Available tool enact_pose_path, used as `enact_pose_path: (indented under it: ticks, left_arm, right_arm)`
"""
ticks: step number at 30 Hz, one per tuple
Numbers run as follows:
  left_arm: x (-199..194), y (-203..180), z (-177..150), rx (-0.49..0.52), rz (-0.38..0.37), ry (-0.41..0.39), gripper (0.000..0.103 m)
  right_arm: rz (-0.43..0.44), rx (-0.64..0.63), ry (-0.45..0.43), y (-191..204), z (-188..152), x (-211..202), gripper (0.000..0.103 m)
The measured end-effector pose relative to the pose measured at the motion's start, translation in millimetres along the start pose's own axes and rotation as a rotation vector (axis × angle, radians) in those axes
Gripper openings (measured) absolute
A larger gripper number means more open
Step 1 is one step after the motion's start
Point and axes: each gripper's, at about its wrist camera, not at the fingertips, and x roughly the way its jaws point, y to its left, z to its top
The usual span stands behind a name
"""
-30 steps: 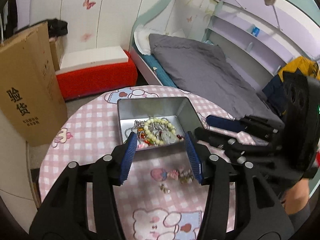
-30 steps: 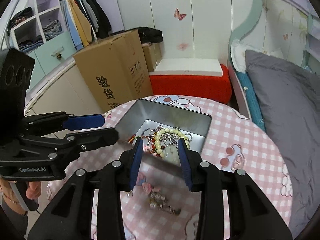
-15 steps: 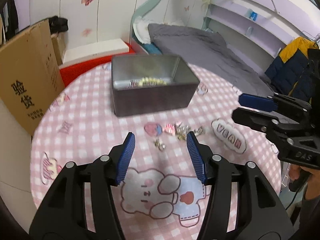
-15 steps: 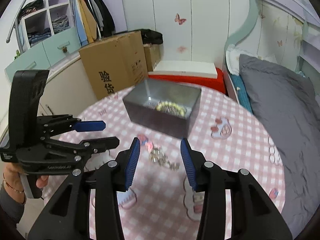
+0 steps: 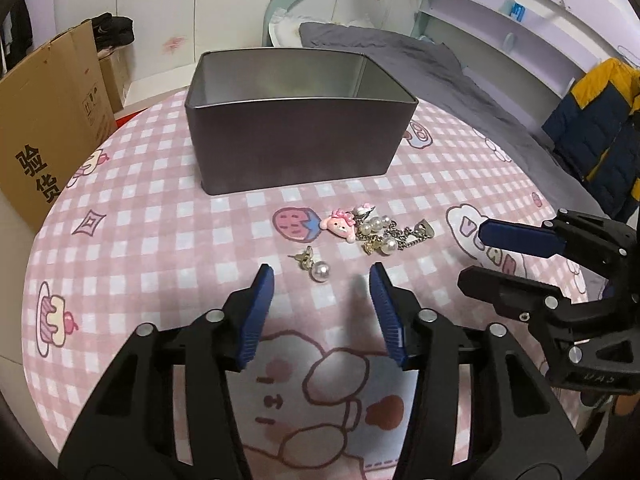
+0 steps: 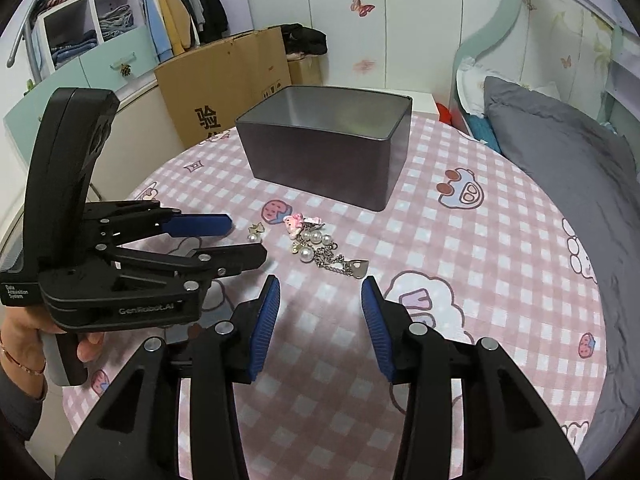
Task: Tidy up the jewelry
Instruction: 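Move both open grippers back to the remaining pearl jewelry, then grasp a pearl earring with the left gripper while the right grasps a pearl, then carry both pearl pieces into the grey tin and open both grippers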
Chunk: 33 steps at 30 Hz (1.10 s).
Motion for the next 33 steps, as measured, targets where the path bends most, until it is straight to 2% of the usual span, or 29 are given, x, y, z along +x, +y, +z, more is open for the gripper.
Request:
enact_pose_path:
  ticks: [6,7,9,18,23,26,27,31,33]
  left_arm:
    - [6,-1,5,0.027,0.023,0.003,0.03]
    - [6,0,5,0.033,0.029,0.003,0.021]
    - [6,2,5,0.034,0.033,-0.003,0.012]
    - [-5,30,4,-0.065,-0.094,-0.006,0.011]
    - [-13,39,5,-0.104,-0.152,-0.01,0.011]
    - [-17,41,6,-0.111,-0.17,-0.011,0.011]
    - [-19,41,7,-0.113,-0.172,-0.013,0.011]
    - [-26,41,10,-0.112,-0.193,-0.023,0.011]
    - [-30,40,13,-0.109,-0.202,-0.028,0.011]
  right_arm:
    - [-0.001,-0.016,0.009,1,-2,9,0.04]
    - [-0.002,-0.02,0.011,1,-1,10,0.04]
    - [-0.009,-0.041,0.017,5,-1,15,0.04]
    - [-0.068,-0.139,0.019,24,8,38,0.038]
    - [-0.093,-0.167,0.035,30,12,48,0.029]
    - [-0.11,-0.189,0.047,33,14,54,0.018]
    - [-0.12,-0.198,0.047,34,14,55,0.011]
    - [-0.138,-0.222,0.057,39,14,56,0.009]
    - [-0.118,-0.21,0.052,38,16,51,0.009]
